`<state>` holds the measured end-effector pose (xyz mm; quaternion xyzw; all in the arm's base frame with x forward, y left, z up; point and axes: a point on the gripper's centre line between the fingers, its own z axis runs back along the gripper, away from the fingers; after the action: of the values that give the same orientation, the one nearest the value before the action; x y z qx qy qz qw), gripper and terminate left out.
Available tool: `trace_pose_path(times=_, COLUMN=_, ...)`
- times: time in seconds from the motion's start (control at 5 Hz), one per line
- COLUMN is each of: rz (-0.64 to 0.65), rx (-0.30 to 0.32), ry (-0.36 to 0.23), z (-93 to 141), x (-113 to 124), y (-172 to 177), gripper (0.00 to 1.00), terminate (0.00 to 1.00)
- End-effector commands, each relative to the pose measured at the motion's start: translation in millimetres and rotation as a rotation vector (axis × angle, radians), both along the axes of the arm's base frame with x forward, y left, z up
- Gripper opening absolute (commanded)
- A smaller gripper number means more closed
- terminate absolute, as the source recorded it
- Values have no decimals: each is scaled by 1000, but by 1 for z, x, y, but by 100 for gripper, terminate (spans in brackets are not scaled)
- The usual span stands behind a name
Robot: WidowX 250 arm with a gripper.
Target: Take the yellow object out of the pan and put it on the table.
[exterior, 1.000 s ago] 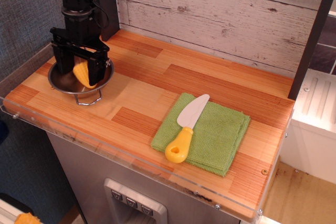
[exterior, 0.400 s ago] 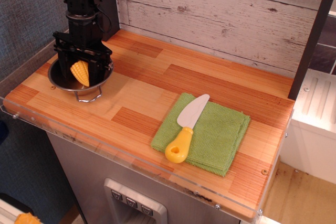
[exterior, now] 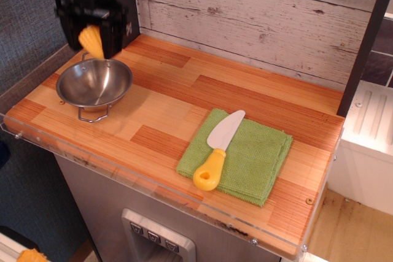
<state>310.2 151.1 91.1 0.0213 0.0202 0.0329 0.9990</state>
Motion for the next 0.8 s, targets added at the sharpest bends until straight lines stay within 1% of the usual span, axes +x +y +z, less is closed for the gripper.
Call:
trace_pose_path(times=0.0, rz=-12, rx=4, ry=-67, z=9, x=51, y=-4, gripper=0, terminate=0)
trace_pose_path(times=0.2, rz=-22, rx=3, ry=-36, z=-18, x=72, y=-11, gripper=0, terminate=0)
trace_pose_path(times=0.4, rz=-47, rx=15, ry=-15, z=-42, x=83, y=-23, gripper=0, terminate=0)
trace_pose_path(times=0.6, rz=-69, rx=62, ry=-8, z=-59, x=88, y=-26, gripper=0, terminate=0)
